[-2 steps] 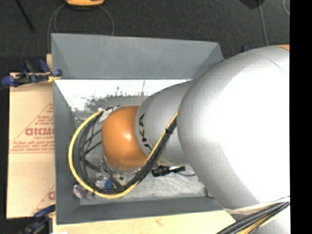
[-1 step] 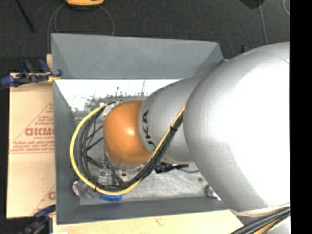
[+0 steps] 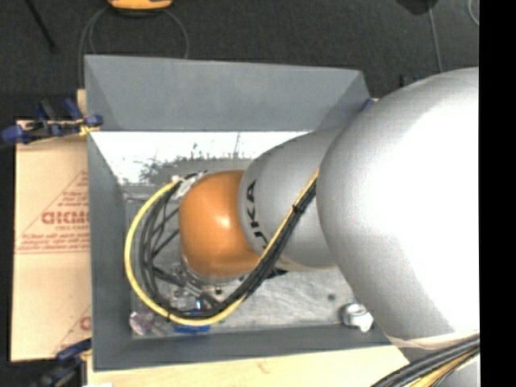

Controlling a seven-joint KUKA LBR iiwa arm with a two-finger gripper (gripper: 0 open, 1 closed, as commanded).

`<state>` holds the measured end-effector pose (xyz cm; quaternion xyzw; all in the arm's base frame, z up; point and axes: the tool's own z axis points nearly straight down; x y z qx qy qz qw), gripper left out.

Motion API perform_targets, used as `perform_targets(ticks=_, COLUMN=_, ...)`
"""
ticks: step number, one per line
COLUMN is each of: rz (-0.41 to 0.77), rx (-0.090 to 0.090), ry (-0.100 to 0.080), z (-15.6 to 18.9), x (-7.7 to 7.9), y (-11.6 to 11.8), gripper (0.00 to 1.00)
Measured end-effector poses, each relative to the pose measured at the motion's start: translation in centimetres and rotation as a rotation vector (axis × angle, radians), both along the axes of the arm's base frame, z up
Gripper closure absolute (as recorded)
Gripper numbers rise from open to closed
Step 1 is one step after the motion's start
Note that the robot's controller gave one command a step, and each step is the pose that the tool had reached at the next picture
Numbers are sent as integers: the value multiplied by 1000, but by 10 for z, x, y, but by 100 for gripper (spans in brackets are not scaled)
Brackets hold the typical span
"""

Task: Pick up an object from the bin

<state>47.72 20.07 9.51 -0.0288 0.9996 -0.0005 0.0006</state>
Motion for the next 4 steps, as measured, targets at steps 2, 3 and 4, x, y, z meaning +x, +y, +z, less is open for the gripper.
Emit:
perform_targets(ticks=2, rz=-6, rx=2, ry=0, z=0, x=0, y=1, gripper=100)
perform_targets(ticks=3, rz=-116, rx=7, ry=-9, z=122, x=8, y=25, gripper=100)
perform_targets(ticks=4, rz=149, rx=0, ry=1, z=57, x=40, y=36, gripper=100)
